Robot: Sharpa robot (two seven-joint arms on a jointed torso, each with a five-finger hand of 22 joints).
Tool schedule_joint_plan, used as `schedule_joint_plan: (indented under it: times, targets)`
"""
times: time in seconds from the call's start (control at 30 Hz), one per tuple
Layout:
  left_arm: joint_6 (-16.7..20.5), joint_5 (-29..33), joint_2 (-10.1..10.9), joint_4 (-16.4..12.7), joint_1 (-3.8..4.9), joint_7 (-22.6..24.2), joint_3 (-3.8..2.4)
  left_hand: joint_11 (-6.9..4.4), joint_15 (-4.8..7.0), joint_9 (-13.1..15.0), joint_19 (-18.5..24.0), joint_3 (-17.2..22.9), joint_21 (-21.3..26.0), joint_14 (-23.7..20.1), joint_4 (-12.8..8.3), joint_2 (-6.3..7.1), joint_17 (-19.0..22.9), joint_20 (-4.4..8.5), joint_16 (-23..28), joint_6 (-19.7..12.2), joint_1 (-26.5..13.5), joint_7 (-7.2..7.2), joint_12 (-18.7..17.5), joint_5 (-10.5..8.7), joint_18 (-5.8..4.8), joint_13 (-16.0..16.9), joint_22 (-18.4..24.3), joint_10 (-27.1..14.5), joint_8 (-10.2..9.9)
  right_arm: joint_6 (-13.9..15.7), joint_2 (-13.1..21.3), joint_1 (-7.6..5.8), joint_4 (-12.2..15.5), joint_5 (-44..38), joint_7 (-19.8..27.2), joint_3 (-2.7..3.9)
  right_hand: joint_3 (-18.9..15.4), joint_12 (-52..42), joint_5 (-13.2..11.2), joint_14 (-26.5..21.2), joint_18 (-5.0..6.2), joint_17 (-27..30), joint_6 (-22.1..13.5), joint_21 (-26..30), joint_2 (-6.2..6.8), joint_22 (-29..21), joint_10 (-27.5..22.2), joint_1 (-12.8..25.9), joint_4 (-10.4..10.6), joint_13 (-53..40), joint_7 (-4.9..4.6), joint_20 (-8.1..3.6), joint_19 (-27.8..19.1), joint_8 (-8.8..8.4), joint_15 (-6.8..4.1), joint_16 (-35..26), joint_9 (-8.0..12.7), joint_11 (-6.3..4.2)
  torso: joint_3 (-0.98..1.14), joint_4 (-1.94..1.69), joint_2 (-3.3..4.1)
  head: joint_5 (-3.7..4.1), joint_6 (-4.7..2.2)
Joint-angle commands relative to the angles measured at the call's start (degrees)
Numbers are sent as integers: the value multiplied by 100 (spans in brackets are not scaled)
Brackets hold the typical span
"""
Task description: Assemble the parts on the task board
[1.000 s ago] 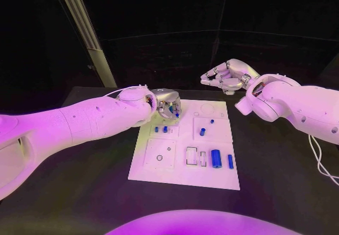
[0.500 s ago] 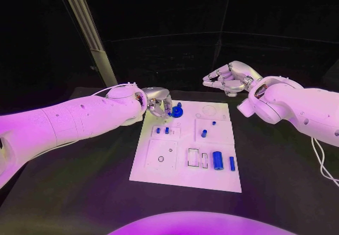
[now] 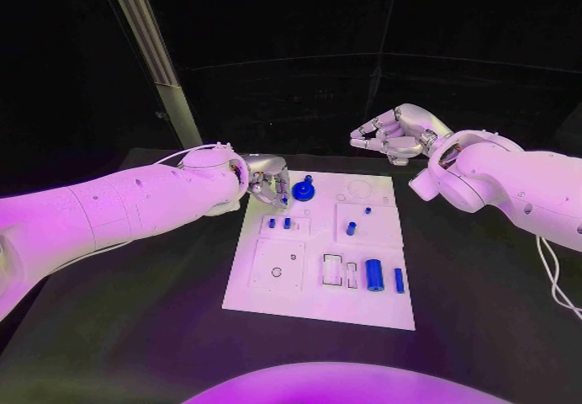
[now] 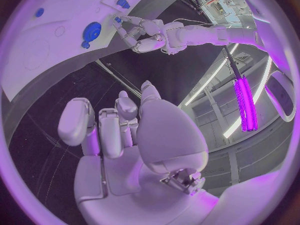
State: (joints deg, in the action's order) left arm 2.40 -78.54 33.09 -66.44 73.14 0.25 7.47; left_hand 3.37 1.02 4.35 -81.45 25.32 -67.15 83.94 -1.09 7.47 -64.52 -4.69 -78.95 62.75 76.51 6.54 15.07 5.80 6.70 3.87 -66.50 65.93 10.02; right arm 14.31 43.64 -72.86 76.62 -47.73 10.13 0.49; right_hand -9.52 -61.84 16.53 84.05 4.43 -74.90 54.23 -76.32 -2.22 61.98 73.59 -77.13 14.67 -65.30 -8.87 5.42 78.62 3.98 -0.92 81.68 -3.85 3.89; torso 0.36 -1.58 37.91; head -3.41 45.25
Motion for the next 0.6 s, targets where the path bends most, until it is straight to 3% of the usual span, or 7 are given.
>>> schedule_joint_plan:
  times: [0.03, 0.6]
  targets:
    - [-128, 41, -22, 34, -1, -53, 1, -9, 27, 3, -37, -1, -25, 116, 21, -10, 3, 9, 3, 40, -42, 17, -19, -18, -113, 7, -9, 39, -19, -27, 1, -11, 3, -4, 42, 4, -34, -6, 29, 325, 83, -326, -35, 22, -66, 6, -28, -10, 6, -5, -1, -18, -22, 20, 18, -26, -5, -9, 0, 1, 2, -2, 0]
    - [-245, 41, -147, 198, -49, -82, 58, -17, 35, 4, -38, 27, -29, 117, 0, -23, 8, 15, 5, 53, -15, 12, -39, -12, -114, 9, -18, 58, -27, -34, -8, -11, 5, -5, 43, 4, -34, -6, 29, 325, 83, -326, -35, 22, -66, 6, -28, -10, 6, -5, -1, -18, -22, 20, 18, -26, -5, -9, 1, -1, -3, -1, 15]
